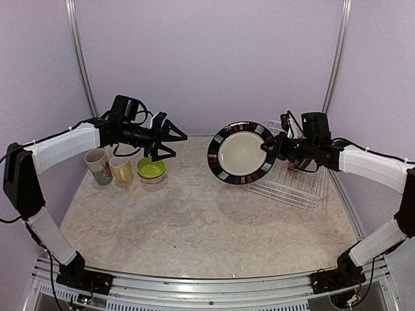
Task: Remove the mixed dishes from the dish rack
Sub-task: Pass from the right arm to the left
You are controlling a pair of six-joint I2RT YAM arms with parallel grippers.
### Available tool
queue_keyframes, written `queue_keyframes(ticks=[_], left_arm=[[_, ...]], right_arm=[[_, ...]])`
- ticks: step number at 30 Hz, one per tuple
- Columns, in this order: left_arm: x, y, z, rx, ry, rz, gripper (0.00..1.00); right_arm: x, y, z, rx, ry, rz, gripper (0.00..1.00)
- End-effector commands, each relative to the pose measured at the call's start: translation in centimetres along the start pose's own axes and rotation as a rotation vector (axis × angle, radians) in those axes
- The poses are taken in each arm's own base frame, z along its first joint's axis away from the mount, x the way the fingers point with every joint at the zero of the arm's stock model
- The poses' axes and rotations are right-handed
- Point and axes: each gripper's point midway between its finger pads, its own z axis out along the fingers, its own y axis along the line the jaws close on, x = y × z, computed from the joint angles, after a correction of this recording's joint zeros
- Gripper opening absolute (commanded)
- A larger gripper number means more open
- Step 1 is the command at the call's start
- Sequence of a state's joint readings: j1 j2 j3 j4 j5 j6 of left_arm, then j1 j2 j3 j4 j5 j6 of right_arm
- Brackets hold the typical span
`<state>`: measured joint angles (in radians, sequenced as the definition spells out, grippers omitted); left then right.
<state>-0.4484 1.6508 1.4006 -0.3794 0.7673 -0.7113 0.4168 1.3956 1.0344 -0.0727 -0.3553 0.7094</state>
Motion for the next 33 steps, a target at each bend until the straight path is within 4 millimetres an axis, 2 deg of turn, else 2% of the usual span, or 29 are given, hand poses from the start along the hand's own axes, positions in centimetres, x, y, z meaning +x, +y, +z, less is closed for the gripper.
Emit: queue_keyframes(ticks=[1, 3, 5, 8, 12, 16, 18, 21, 26, 28, 29, 30, 33], left_arm=[[-0.1, 1.5, -1.0, 0.050, -0.063, -0.184, 0.90], [0.5, 1.6, -1.3, 0.063, -0.088, -0.217, 0.91], [1.8, 1.4, -0.8, 0.101, -0.070, -0.252, 0.89], [3.5, 0.7, 0.4, 0.151, -0.050, -0.249, 0.85], [5.4, -0.2, 0.9, 0.144, -0.066, -0.207, 0.84], [6.5, 0.6, 1.0, 0.123, -0.085, -0.214, 0.65], [6.6, 1.5, 0.6, 0.101, -0.114, -0.223, 0.53], [6.4, 1.8, -0.5, 0.097, -0.153, -0.212, 0.38], [7.0, 2.9, -1.8, 0.086, -0.153, -0.232, 0.00], [7.6, 4.1, -2.2, 0.062, -0.154, -0.257, 0.00], [7.9, 4.5, -2.6, 0.054, -0.158, -0.264, 0.00], [8.3, 5.2, -2.9, 0.039, -0.158, -0.282, 0.00], [9.8, 7.1, -4.4, 0.001, -0.165, -0.326, 0.00]], right_arm=[[-4.1, 9.5, -0.6, -0.383, -0.151, -0.049, 0.00], [-3.3, 10.7, 0.3, -0.429, -0.127, -0.050, 0.00], [-2.1, 11.7, 1.3, -0.477, -0.101, -0.039, 0.00], [-0.4, 12.3, 2.5, -0.529, -0.065, -0.010, 0.00], [1.6, 12.9, 3.7, -0.576, -0.011, 0.018, 0.00], [3.1, 14.0, 3.9, -0.619, 0.026, 0.031, 0.00], [3.7, 14.2, 4.0, -0.618, 0.042, 0.036, 0.00], [4.8, 14.2, 4.6, -0.600, 0.067, 0.047, 0.00], [7.1, 15.0, 6.3, -0.598, 0.123, 0.054, 0.00], [7.8, 14.7, 7.2, -0.579, 0.140, 0.058, 0.00], [8.1, 14.3, 7.6, -0.562, 0.146, 0.060, 0.04], [8.4, 13.9, 7.9, -0.544, 0.149, 0.060, 0.13], [8.9, 12.4, 8.5, -0.473, 0.154, 0.037, 0.47]])
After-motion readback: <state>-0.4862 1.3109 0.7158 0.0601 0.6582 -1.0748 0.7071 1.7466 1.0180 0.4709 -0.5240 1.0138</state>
